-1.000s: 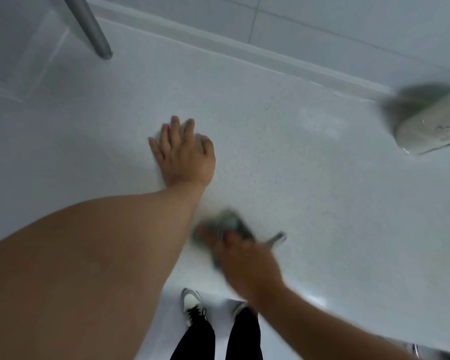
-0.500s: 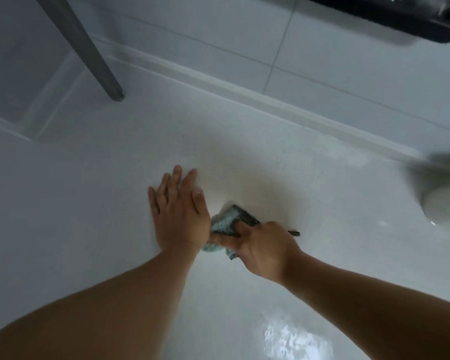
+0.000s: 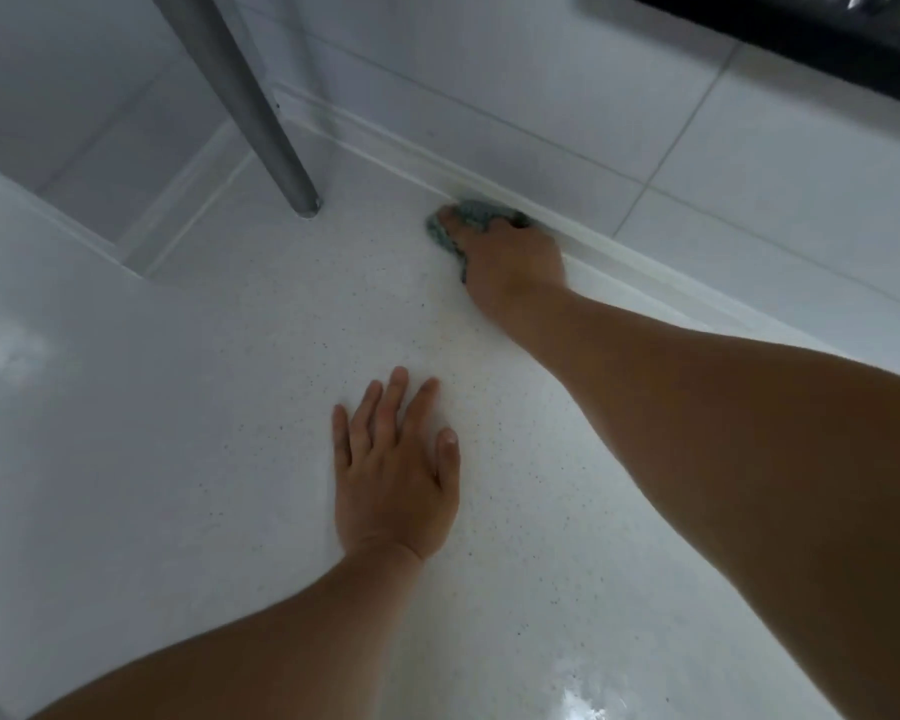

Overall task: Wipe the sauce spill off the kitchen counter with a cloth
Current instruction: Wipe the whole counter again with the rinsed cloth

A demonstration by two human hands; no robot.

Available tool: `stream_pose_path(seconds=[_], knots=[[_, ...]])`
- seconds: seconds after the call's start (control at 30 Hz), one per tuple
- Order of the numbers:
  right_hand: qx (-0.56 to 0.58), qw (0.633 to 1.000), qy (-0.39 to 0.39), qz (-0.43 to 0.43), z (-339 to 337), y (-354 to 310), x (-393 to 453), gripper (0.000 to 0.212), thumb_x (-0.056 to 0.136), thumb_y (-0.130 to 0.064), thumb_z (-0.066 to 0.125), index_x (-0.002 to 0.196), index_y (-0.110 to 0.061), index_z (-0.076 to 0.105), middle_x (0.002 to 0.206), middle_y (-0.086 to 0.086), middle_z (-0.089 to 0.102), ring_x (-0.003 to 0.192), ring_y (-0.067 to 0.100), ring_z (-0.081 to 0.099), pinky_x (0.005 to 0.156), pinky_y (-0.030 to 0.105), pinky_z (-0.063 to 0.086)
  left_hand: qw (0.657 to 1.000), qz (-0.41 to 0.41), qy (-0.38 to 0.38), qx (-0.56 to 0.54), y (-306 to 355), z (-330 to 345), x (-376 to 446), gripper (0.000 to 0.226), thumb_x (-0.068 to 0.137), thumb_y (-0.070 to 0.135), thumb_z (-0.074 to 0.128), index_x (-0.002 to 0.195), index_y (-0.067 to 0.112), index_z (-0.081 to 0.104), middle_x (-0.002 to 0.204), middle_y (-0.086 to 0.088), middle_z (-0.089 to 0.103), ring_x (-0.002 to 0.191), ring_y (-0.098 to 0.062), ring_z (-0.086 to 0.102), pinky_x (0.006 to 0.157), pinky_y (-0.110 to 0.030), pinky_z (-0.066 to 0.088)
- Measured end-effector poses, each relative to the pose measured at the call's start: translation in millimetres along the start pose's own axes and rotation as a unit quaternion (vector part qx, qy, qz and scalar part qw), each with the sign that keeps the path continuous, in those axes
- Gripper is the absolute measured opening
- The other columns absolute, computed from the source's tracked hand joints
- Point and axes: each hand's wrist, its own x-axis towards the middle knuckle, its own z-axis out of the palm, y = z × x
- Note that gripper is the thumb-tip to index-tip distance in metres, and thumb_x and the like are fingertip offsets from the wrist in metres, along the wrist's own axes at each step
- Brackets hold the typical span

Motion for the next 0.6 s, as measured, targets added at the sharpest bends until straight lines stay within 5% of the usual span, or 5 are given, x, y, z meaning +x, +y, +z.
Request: stream_pose_path(seconds=[0.17,0.33,0.47,0.6], knots=[[0.061,0.997,0.037,0.013,9.5,35.6,-32.9,0.066,0.105,-0.026,0.048,0.160,-0.054,0.025,0.155,0.000,0.053,0.131,0.030,0.057,0.106,0.036,0.048,1.000,-0.001,-0.011,0.010,-2.4,0.8,-0.5,0.058,0.106,0.049,0.018,0.161,0.035,0.019,0.170,0.002,0.018,0.158,-0.021,0.011,0.128,-0.053,0.009],[-0.023,0.992,0.021,0.120,8.2,125.8,-151.7,0.076,0.097,-0.033,0.037,0.153,-0.069,0.001,0.139,0.007,0.065,0.092,0.039,0.072,0.064,0.041,0.052,1.000,-0.004,-0.013,0.011,-1.4,-0.2,-1.5,0.060,0.102,0.044,0.027,0.162,0.034,0.020,0.170,0.002,0.018,0.158,-0.022,0.012,0.128,-0.053,0.008],[0.016,0.966,-0.001,0.257,6.6,138.5,-191.8,0.083,0.098,-0.021,0.041,0.150,-0.074,0.003,0.128,0.007,0.065,0.072,0.035,0.058,0.063,0.038,0.042,1.000,0.000,-0.009,0.009,0.2,-0.7,-1.3,0.060,0.103,0.044,0.027,0.161,0.032,0.021,0.170,0.000,0.020,0.157,-0.024,0.014,0.127,-0.054,0.009],[0.030,0.964,0.035,0.262,15.4,85.0,-154.1,0.069,0.103,-0.027,0.050,0.156,-0.060,0.020,0.107,0.009,0.069,0.068,0.026,0.062,0.061,0.030,0.041,1.000,-0.003,-0.015,0.010,1.8,-1.0,-1.6,0.061,0.102,0.042,0.028,0.162,0.032,0.021,0.170,0.000,0.019,0.158,-0.023,0.012,0.128,-0.054,0.008]])
